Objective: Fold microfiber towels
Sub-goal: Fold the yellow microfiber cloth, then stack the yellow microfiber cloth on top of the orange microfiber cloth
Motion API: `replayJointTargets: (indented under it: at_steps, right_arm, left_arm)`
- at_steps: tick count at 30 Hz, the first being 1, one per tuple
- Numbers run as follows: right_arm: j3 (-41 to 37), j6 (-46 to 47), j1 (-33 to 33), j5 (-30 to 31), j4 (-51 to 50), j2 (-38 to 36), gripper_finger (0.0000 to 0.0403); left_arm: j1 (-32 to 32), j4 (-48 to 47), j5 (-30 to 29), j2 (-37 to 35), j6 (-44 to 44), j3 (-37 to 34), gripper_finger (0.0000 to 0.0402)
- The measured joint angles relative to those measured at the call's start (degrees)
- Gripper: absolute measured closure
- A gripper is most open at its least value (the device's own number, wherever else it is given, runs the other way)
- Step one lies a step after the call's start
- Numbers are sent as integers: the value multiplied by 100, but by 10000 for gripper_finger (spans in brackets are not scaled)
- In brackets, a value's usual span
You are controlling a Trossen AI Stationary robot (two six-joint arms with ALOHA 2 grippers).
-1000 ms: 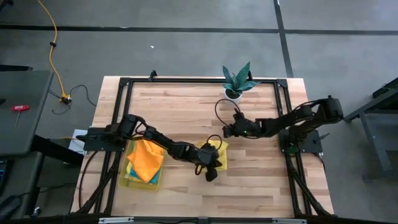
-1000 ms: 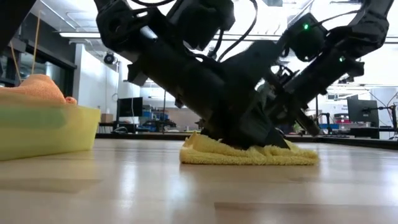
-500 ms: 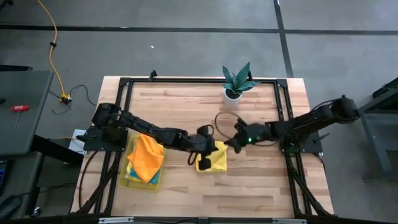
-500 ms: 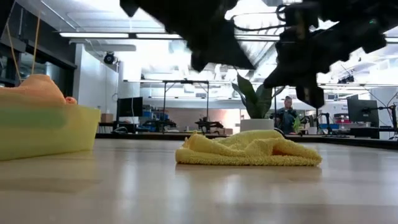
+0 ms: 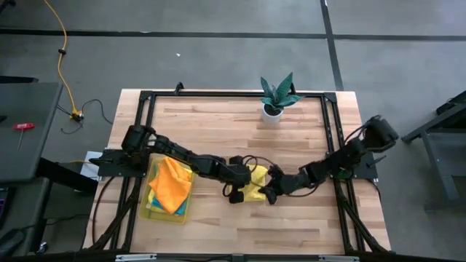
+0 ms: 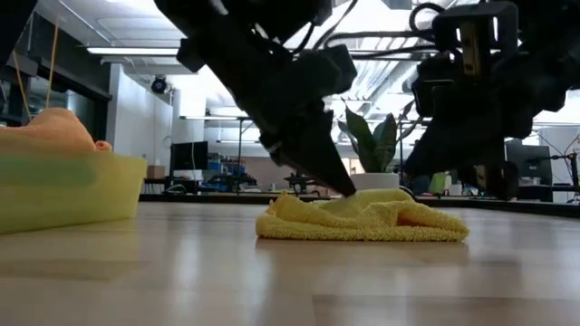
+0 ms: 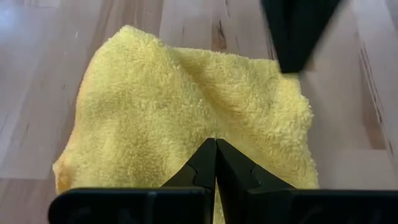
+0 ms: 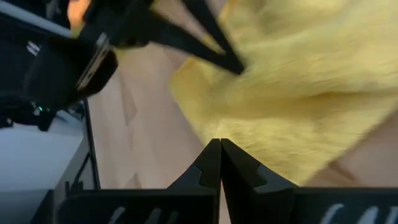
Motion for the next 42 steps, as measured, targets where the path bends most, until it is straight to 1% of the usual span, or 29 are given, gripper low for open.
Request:
replayJointTargets:
  at_steps: [5, 9, 11, 15, 18, 22, 25, 30, 33, 35, 37, 39, 42]
  right_arm:
    - [579, -16, 78, -9, -188, 691, 403]
    - [925, 119, 73, 7, -848, 971, 403]
    - [1012, 206, 73, 5, -1231, 980, 403]
    - [1071, 282, 73, 13, -1678, 890, 403]
    - [1069, 277, 73, 13, -1721, 869, 403]
    - [1062, 334, 73, 121, -1730, 842, 403]
    - [1055, 365, 73, 252, -1771, 731, 403]
    - [1053, 57, 62, 577, -1832, 265, 403]
    - [1055, -101, 62, 884, -2123, -153, 403]
    - [1055, -123, 62, 1080, -2498, -463, 403]
    - [1055, -127, 62, 1267, -2798, -737, 403]
    - [1055, -116, 60, 1399, -3111, -975, 403]
    - [1055, 191, 47, 1419, -3595, -1231, 403]
  left_arm:
    - [-12, 2, -230, 22, -119, 2, 401]
    - [59, -237, -296, 22, -122, 4, 401]
    - [82, -504, -302, 22, -64, 4, 401]
    - [98, -1165, -375, 22, -16, 14, 401]
    - [114, -1464, -396, 3, -14, 31, 401]
    - [115, -1619, -410, -61, -15, 22, 401]
    - [125, -1719, -484, -212, -3, -5, 401]
    - [179, -1854, -689, -615, 227, 2, 401]
    - [223, -2183, -802, -810, 289, 2, 401]
    - [235, -2499, -900, -1035, 298, -2, 401]
    - [239, -2522, -995, -1251, 365, 3, 401]
    - [239, -2368, -1019, -1505, 376, -108, 401]
    - [220, -1648, -1021, -1955, 223, -455, 401]
